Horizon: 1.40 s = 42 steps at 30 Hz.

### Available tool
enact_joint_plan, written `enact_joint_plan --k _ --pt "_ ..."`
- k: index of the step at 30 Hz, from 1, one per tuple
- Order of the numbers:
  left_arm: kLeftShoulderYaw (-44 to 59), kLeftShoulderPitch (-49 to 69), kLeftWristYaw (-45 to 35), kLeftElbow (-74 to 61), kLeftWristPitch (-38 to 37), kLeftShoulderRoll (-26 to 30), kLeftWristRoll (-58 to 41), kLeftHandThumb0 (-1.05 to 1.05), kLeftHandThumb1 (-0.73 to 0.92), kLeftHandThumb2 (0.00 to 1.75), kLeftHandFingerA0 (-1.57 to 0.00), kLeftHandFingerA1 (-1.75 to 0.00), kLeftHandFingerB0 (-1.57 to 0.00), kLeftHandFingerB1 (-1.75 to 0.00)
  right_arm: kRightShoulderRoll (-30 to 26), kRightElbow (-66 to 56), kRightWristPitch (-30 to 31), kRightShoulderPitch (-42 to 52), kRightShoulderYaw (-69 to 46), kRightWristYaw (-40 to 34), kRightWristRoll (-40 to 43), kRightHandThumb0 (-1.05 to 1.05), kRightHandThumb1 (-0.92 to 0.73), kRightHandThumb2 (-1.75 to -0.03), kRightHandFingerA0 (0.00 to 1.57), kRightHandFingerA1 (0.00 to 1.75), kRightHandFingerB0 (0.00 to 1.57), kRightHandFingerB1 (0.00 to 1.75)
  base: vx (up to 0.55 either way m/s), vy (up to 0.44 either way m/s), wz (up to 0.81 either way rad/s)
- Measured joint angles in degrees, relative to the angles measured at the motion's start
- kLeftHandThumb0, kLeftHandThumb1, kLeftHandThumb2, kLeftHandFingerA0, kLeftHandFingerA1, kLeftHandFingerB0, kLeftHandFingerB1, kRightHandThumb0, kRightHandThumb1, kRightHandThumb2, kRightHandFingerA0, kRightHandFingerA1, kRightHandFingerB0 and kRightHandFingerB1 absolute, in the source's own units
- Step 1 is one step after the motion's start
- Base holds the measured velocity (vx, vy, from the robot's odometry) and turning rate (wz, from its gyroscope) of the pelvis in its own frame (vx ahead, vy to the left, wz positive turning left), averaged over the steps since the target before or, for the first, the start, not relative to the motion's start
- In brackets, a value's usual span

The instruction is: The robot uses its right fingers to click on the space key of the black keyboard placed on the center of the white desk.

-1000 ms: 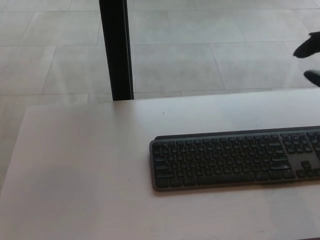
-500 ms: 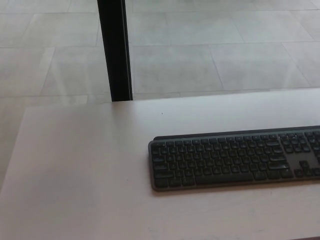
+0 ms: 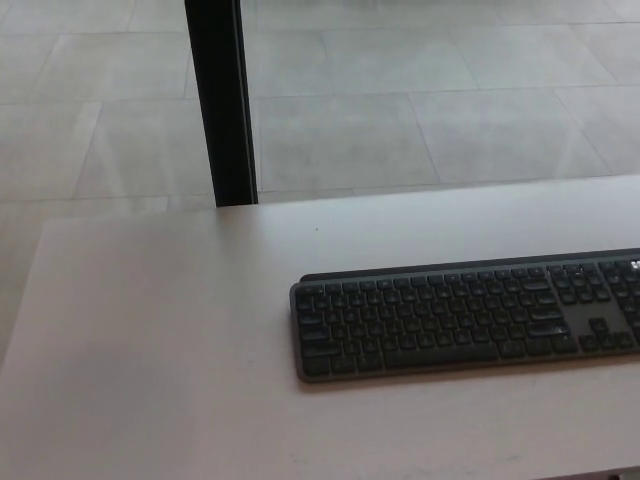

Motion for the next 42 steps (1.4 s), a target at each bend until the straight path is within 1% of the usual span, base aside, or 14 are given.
enact_joint_plan --k 1,5,7,12,14,15,17,18,20,24,25,31,35,42 --pt "0.0 0.04 -0.01 0.0 0.0 -0.04 0.0 -0.44 0.66 0.58 -0.71 -0.65 -0.52 -0.52 0.89 0.48 0.06 -0.09 -1.0 -0.2 0.81 -0.28 -0.59 -0.6 0.86 1.5 0.67 0.47 0.0 0.0 0.0" --pt "-0.04 0.16 0.0 0.0 0.0 -0.11 0.03 -0.44 0.67 0.59 -0.67 -0.63 -0.5 -0.51 3.66 2.1 0.44 -0.6 -4.27 -0.62 3.68 -0.31 -0.6 -0.61 0.88 1.64 0.7 0.48 0.0 0.0 0.0" --pt "-0.04 0.28 -0.01 0.01 0.0 -0.11 0.03 -0.44 0.68 0.59 -0.67 -0.63 -0.49 -0.49 4.94 2.47 0.89 -0.91 -5.55 -0.64 5.01 -0.29 -0.58 -0.6 0.87 1.54 0.71 0.48 0.0 0.0 0.0" --pt "-0.07 0.34 -0.03 0.11 0.0 -0.11 0.03 -0.45 0.66 0.58 -0.69 -0.62 -0.51 -0.5 8.3 2.77 2.92 -3.04 -7.96 -1.03 9.03 -0.28 -0.61 -0.61 0.89 1.57 0.7 0.48 0.0 0.0 0.0" --pt "-0.14 0.3 -0.03 0.12 0.0 -0.11 0.04 -0.47 0.64 0.6 -0.71 -0.64 -0.51 -0.51 9.08 2.92 3.72 -3.95 -8.32 -1.22 10.47 -0.31 -0.6 -0.61 0.84 1.49 0.72 0.49 0.0 0.0 0.0" --pt "-0.15 0.26 -0.03 0.15 0.0 -0.11 0.03 -0.43 0.64 0.59 -0.71 -0.66 -0.53 -0.53 9.43 2.94 4.36 -4.54 -8.44 -1.41 11.38 -0.39 -0.53 -0.84 0.96 1.29 0.68 0.62 0.0 0.0 0.0" --pt "0.08 0.08 -0.03 0.23 0.0 -0.11 -0.08 -0.42 0.66 0.59 -0.7 -0.65 -0.52 -0.52 9.76 2.94 5.62 -5.47 -8.5 -1.73 12.88 -0.36 -0.51 -0.85 0.99 1.28 0.69 0.65 0.0 0.0 0.0" --pt "0.14 0.01 -0.03 0.31 0.0 -0.1 -0.12 -0.45 0.65 0.59 -0.7 -0.65 -0.5 -0.52 9.81 2.94 6.08 -5.81 -8.49 -1.83 13.35 -0.3 -0.62 -0.61 0.81 1.52 0.7 0.51 0.0 0.0 0.0" --pt "0.11 -0.24 0.0 0.43 0.0 -0.1 -0.19 -0.43 0.66 0.58 -0.73 -0.65 -0.53 -0.52 9.83 3.04 7.77 -7.23 -9.21 -1.86 15.07 -0.31 -0.67 -0.63 0.85 1.6 0.69 0.52 0.0 0.0 0.0" --pt "0.09 -0.63 0.01 0.48 0.0 -0.1 -0.2 -0.44 0.66 0.58 -0.68 -0.65 -0.5 -0.51 9.61 3.65 10.93 -10.22 -10.75 -1.81 17.68 -0.27 -0.61 -0.58 0.91 1.52 0.78 0.55 0.0 0.0 0.0" --pt "0.09 -0.75 0.0 0.48 0.0 -0.1 -0.2 -0.43 0.66 0.59 -0.68 -0.63 -0.52 -0.52 9.5 3.86 11.92 -11.1 -10.93 -2.06 18.34 -0.36 -0.52 -0.66 0.94 1.53 0.74 0.63 0.0 0.0 0.0" --pt "0.02 -1.14 0.46 0.33 0.0 -0.13 -0.23 -0.43 0.67 0.59 -0.65 -0.62 -0.51 -0.52 9.46 3.97 16.54 -12.49 -9.34 -3.2 20.85 -0.3 -0.62 -0.61 0.87 1.66 0.72 0.55 0.0 0.0 0.0" --pt "-0.19 -1.54 0.41 0.08 0.0 -0.17 -0.33 -0.43 0.66 0.58 -0.69 -0.64 -0.51 -0.52 10.41 2.29 17.9 -10.57 -7.07 -3.44 22.23 -0.32 -0.65 -0.62 0.79 1.59 0.69 0.5 0.0 0.0 0.0" --pt "-0.8 -2.87 0.77 -0.48 0.01 -0.32 -0.66 -0.4 0.67 0.6 -0.71 -0.64 -0.51 -0.54 11.15 0.33 18.63 -9.11 -3.94 -3.7 24.09 -0.31 -0.62 -0.62 0.87 1.63 0.72 0.52 0.0 0.0 0.0"
